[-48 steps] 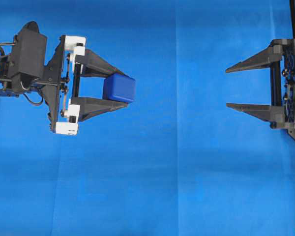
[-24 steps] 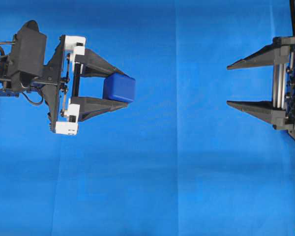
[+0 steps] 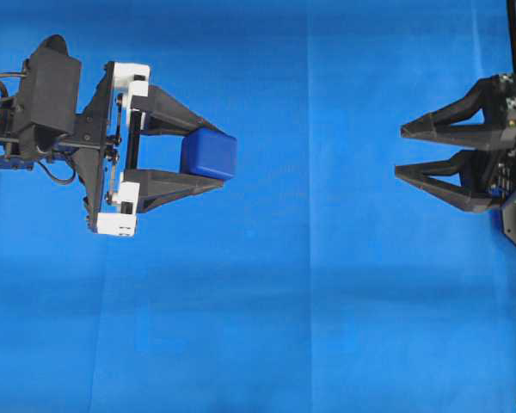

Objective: Handover the blue block to the right arm after grasping it with the left arm, then place it in the designated position.
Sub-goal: 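Move the open right gripper toward the cube held by the left gripper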

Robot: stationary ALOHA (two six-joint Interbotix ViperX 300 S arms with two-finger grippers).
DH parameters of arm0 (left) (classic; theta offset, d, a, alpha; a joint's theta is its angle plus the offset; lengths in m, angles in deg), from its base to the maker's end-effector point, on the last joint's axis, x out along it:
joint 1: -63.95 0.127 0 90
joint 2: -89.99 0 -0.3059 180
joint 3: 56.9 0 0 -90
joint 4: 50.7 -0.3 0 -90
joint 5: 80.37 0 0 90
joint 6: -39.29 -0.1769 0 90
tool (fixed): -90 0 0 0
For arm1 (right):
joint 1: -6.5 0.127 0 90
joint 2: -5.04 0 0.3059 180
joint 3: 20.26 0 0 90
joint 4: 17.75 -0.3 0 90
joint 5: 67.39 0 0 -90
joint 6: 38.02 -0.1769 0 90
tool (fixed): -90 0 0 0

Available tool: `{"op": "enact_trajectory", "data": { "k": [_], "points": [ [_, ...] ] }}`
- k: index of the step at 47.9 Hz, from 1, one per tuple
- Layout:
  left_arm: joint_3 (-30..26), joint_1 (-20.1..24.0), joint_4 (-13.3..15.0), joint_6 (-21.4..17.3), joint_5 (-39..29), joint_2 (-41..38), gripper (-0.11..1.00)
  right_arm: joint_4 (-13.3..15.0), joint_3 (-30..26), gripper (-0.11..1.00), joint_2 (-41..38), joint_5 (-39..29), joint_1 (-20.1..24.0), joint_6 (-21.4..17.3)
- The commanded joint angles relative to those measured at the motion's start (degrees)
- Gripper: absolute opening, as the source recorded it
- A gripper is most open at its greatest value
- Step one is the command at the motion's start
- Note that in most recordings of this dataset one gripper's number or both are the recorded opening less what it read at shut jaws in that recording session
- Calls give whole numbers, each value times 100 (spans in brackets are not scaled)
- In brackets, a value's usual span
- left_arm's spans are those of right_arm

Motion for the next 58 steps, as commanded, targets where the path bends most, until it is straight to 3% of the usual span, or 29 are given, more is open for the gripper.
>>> {"op": "enact_trajectory", "data": {
  "k": [1, 8, 58],
  "points": [
    [-97, -18, 0, 9, 53, 44, 49, 229, -141, 96, -35, 9, -9, 167],
    [-97, -9, 0, 9, 62, 44, 49, 466, -141, 96, -62, 26, -9, 448],
    [-97, -18, 0, 9, 62, 44, 49, 510, -141, 96, -62, 35, -9, 554]
  ]
}}
